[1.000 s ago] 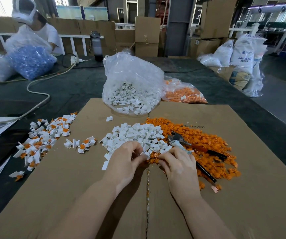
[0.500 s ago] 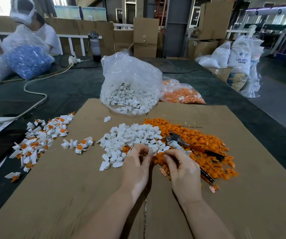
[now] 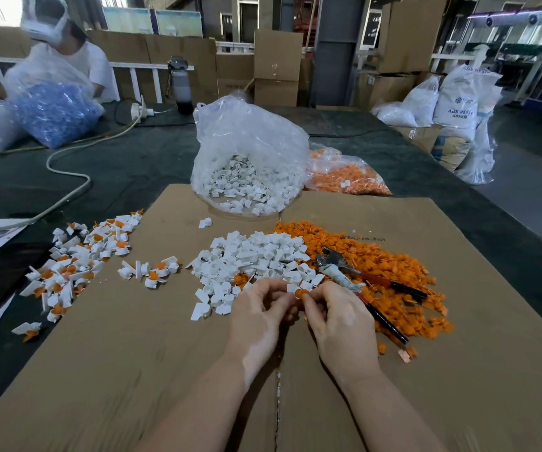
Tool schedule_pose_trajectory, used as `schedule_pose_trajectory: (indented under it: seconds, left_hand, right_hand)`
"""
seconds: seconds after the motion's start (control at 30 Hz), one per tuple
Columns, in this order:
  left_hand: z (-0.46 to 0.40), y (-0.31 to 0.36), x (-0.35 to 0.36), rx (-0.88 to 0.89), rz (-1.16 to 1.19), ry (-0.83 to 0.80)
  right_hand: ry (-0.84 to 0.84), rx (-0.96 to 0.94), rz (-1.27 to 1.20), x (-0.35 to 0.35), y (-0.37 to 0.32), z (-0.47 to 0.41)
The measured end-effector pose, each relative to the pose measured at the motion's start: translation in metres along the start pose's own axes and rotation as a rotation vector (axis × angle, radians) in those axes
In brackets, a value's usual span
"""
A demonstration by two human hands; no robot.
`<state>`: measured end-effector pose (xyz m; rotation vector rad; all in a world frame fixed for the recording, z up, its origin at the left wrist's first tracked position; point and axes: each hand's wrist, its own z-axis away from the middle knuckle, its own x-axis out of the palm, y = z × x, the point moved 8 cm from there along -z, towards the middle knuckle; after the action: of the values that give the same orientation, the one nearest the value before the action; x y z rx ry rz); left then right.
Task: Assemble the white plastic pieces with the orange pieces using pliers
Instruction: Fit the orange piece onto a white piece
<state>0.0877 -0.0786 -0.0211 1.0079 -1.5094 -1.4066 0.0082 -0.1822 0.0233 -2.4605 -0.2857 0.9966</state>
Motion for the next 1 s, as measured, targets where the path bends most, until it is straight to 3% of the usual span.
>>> schedule_pose_trajectory:
  seconds: [0.33, 0.6, 1.0]
  left_hand:
    - [0.002, 0.0003, 0.0064, 0.039, -0.094, -0.082]
    - [-0.0015, -0.0031, -0.0008, -0.042, 0.102, -0.038]
    - [0.0003, -0.0013, 0.0, 0.002, 0.067, -0.074]
  right_hand:
    - [-0.029, -0.069, 0.012, 0.0043, -0.0045, 0.0006]
    - [-0.035, -0.038, -0.108, -0.0003, -0.0026, 0.0007]
    - [-0.099, -0.052, -0.128, 0.0023, -0.0048, -0.0013]
